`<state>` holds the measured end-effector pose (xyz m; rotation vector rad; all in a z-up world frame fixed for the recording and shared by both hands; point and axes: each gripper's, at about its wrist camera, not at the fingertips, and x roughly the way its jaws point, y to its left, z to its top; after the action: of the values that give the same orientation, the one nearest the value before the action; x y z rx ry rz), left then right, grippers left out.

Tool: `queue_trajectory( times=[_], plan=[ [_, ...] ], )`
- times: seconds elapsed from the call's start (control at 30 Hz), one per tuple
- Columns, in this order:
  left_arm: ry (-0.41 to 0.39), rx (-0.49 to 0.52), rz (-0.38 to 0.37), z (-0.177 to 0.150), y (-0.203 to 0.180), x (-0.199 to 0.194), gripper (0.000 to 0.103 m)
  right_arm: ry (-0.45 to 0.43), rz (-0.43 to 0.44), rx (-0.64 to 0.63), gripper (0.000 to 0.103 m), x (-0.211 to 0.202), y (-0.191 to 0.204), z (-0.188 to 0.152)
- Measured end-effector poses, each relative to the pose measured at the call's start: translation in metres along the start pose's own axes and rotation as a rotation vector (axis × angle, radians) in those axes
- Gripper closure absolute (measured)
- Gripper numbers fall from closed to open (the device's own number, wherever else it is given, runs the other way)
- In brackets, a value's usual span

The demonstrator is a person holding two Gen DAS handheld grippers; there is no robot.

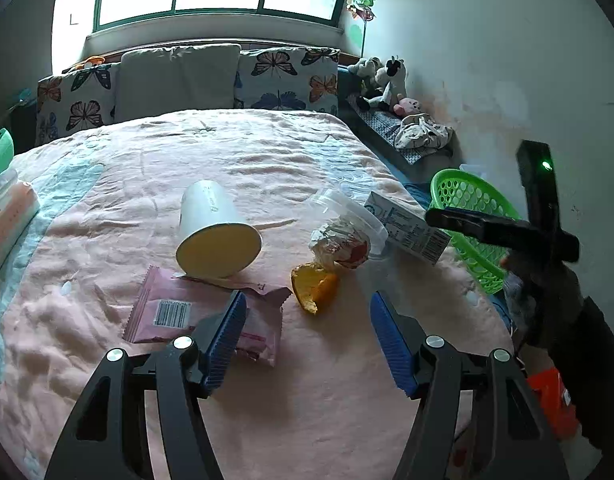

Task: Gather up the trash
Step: 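Move both grippers back over the bed toward the remaining trash, then grasp the white milk carton with the right gripper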

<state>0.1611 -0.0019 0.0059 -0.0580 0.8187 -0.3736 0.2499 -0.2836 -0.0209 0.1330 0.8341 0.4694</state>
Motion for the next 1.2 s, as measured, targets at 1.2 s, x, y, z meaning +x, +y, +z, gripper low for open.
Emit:
queue_trajectory(
  times=[1.2],
  plan=[
    [0.046, 0.238, -0.067, 0.045, -0.033, 0.049, 0.021, 0.104, 0.021, -0.121, 0.035, 0.012, 0.000, 0.031]
  ],
)
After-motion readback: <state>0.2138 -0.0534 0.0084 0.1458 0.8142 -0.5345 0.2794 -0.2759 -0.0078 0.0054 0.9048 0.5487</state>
